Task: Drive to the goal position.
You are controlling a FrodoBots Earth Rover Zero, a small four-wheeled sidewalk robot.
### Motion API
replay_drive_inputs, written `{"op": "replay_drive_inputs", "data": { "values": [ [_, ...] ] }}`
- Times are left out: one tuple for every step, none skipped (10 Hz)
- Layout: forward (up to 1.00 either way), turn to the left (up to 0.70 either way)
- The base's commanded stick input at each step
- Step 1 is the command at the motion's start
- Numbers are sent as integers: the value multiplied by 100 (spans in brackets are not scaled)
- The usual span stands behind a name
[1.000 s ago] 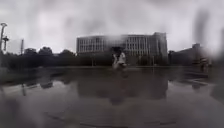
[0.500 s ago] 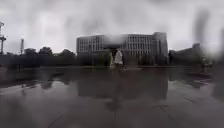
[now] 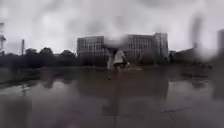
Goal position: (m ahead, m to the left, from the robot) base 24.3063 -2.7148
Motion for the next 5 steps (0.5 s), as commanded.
{"op": "replay_drive_inputs", "data": {
  "values": [
    [70, 0],
    [70, 0],
    [25, 0],
    [0, 0],
    [0, 0]
  ]
}}
